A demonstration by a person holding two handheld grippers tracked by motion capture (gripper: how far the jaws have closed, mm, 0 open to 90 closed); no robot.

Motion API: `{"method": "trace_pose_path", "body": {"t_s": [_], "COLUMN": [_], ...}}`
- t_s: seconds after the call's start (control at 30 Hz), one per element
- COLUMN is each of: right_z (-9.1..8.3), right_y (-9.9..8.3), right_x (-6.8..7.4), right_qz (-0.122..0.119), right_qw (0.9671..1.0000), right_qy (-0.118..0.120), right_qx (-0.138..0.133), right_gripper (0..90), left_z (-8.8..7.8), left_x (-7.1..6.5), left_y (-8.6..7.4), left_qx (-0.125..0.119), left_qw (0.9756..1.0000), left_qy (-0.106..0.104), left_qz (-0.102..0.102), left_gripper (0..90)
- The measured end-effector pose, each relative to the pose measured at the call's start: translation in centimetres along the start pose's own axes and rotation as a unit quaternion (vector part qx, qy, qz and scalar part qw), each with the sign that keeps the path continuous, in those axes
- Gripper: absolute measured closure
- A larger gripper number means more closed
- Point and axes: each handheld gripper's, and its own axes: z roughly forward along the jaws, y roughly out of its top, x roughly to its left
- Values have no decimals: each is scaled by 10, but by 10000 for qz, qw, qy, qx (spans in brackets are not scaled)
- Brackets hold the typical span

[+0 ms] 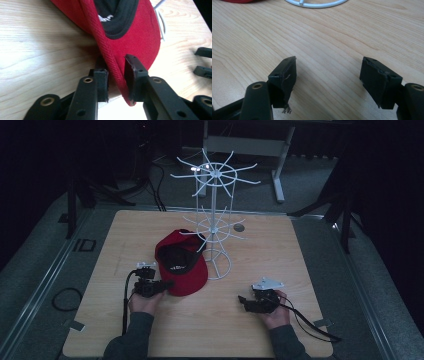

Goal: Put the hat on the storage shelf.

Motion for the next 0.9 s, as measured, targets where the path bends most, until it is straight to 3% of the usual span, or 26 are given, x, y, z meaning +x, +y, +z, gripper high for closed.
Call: {"method": "trace_pose_path", "body": {"t_s": [0.23, 0.37, 0.6, 0.77, 0.9], "right_z": [0, 0, 0, 0, 0], "right_y": [0, 0, 0, 0, 0], "right_x": [0, 0, 0, 0, 0], "right_qz": [0, -6, -6, 3, -9], "right_qw": [10000, 10000, 10000, 10000, 10000], "right_qy": [1, 1, 7, 7, 6], "right_qx": [1, -2, -1, -2, -1], "right_gripper": [291, 291, 291, 291, 291], "left_z": [15, 19, 15, 11, 6], "left_x": [0, 2, 3, 8, 4], "left_y": [1, 1, 1, 2, 3], "left_qx": [198, 279, 151, -71, -206], "left_qw": [9995, 9992, 9988, 9977, 9986], "left_qy": [-224, -274, -455, -641, -479], "left_qz": [-50, -22, -82, -191, 3], "left_gripper": [681, 716, 786, 847, 860]}}
